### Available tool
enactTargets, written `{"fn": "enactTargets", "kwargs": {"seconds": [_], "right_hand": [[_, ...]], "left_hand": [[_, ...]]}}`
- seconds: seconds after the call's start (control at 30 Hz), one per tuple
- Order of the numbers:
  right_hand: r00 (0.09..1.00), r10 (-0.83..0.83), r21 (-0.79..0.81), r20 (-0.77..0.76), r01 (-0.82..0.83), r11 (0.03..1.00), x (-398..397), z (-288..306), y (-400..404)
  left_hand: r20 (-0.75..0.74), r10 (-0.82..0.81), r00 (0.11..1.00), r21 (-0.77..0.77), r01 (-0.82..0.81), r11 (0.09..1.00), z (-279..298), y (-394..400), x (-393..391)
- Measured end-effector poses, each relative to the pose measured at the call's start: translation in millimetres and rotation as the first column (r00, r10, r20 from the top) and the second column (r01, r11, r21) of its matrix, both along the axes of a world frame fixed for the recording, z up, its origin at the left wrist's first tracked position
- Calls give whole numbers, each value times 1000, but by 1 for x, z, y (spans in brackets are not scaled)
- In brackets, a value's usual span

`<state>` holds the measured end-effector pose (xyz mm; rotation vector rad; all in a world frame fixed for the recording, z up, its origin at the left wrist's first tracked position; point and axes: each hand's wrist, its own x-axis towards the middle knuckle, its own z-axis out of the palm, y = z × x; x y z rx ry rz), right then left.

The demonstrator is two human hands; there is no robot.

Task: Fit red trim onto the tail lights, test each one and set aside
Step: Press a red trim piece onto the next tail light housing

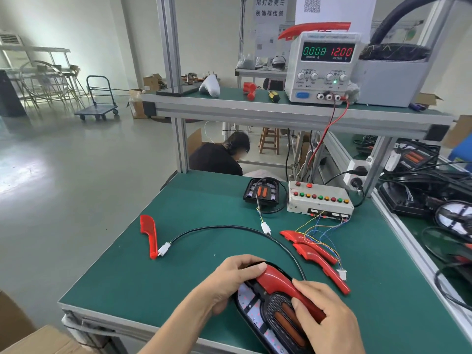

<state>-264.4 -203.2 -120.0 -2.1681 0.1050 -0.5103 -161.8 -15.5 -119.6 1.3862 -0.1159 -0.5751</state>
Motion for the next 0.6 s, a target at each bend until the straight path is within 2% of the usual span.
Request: {"fn": "enactTargets", "kwargs": {"seconds": [0.1,0.23,0.6], "right_hand": [[996,-6,-28,91,8,1000,-2,-7,-2],[990,13,-47,144,-7,999,-3,-11,-4],[986,126,-57,110,-120,991,-2,-5,-7]], "left_hand": [[-62,-32,998,-88,26,996,2,-1,-6],[102,-31,994,30,28,999,6,-1,-12],[175,73,982,13,-76,997,1,0,-22]]}}
